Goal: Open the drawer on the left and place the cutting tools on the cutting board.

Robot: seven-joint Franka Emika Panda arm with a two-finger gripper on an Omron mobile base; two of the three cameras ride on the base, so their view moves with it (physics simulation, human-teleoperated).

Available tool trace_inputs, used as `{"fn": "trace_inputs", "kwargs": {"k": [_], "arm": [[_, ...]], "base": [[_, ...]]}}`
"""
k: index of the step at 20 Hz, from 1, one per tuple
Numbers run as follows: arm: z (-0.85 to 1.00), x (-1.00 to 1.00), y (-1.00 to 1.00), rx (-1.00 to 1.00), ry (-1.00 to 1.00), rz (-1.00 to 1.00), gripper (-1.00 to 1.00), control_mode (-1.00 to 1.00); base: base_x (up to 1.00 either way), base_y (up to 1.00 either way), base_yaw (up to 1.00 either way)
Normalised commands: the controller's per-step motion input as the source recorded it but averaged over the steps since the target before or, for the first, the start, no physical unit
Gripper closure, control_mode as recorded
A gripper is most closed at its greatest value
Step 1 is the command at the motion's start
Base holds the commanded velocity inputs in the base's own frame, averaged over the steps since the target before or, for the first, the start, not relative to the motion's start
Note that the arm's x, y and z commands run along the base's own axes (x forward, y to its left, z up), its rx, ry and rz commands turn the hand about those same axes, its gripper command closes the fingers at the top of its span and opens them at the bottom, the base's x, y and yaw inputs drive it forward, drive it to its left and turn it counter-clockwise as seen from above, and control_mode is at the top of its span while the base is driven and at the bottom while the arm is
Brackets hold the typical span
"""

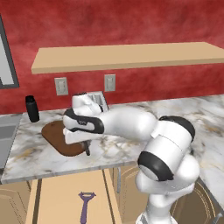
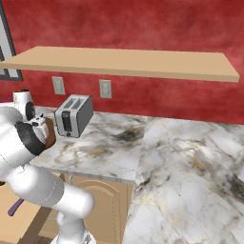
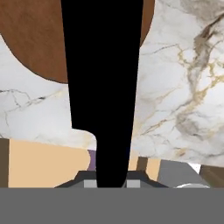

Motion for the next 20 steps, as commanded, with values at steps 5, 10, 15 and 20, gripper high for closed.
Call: {"fn": "trace_inputs", "kwargs": {"k": [5, 10, 15, 20], "arm": [[-0.01, 0.07, 0.11, -0.04, 0.0, 0.01, 1.0, -1.0], [-0.12, 0.38, 0.38, -0.02, 0.0, 0.0, 1.0, -1.0], [-0.2, 0.4, 0.19, -0.05, -0.08, 0.0, 1.0, -1.0], [-0.27, 0.53, 0.09, -0.03, -0.13, 0.01, 1.0, -1.0]], "base": [[0.0, 0.0, 0.0], [0.0, 0.0, 0.0], [0.0, 0.0, 0.0], [0.0, 0.0, 0.0]]}}
